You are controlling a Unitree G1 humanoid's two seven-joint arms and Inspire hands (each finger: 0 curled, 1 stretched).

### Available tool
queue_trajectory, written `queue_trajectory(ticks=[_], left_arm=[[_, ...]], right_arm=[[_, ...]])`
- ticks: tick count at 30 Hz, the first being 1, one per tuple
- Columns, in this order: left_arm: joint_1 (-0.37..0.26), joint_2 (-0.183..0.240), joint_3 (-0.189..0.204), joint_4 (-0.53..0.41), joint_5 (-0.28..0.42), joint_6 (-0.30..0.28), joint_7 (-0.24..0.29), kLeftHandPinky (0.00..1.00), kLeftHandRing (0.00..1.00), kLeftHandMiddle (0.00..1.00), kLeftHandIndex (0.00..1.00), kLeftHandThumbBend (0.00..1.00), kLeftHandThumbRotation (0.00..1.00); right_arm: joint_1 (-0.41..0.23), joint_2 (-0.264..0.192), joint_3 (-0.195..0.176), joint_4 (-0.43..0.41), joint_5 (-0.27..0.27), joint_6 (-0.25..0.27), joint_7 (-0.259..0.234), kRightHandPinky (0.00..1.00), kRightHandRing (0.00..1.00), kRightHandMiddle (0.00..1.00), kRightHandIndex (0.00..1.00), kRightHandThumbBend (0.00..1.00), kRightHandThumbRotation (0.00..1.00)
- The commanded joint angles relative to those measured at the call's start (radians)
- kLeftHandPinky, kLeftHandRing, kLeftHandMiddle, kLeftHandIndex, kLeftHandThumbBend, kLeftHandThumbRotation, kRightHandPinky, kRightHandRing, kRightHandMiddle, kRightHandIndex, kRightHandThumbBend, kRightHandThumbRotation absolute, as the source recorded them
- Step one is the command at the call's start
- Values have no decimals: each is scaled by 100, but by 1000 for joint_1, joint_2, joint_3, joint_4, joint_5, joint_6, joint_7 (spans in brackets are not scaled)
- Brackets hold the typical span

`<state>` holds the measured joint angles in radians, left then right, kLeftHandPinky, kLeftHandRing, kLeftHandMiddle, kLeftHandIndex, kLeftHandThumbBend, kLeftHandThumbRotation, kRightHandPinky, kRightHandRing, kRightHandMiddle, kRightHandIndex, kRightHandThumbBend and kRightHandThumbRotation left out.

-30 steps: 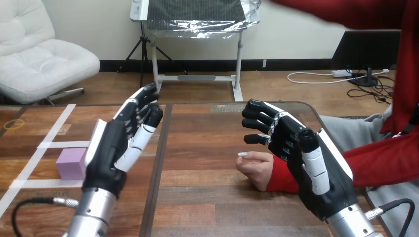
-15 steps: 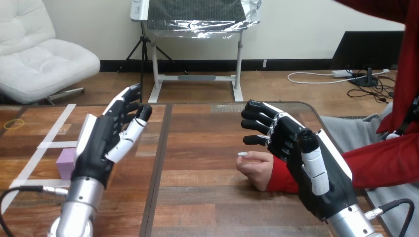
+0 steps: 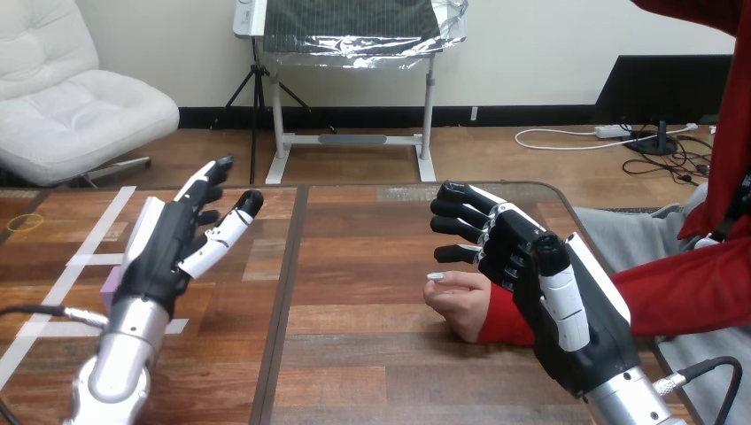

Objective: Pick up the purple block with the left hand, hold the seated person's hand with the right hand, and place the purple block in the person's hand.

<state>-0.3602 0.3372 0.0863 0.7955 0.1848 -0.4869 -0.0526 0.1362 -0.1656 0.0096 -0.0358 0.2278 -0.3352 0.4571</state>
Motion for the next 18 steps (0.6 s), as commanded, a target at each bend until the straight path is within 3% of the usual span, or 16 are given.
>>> queue_trajectory(ticks=[1,9,18], left_arm=[[-210,83,-52,116,94,12,68,85,92,93,92,57,62],[-291,127,-120,229,220,66,171,83,88,90,90,61,56],[-363,158,-189,332,322,127,238,88,88,89,89,62,53]], right_arm=[[-52,-20,-11,-52,0,0,0,74,84,85,84,85,100],[-50,-23,-9,-56,4,3,5,75,84,85,85,85,100],[-50,-26,-8,-60,6,11,12,75,85,85,85,85,100]])
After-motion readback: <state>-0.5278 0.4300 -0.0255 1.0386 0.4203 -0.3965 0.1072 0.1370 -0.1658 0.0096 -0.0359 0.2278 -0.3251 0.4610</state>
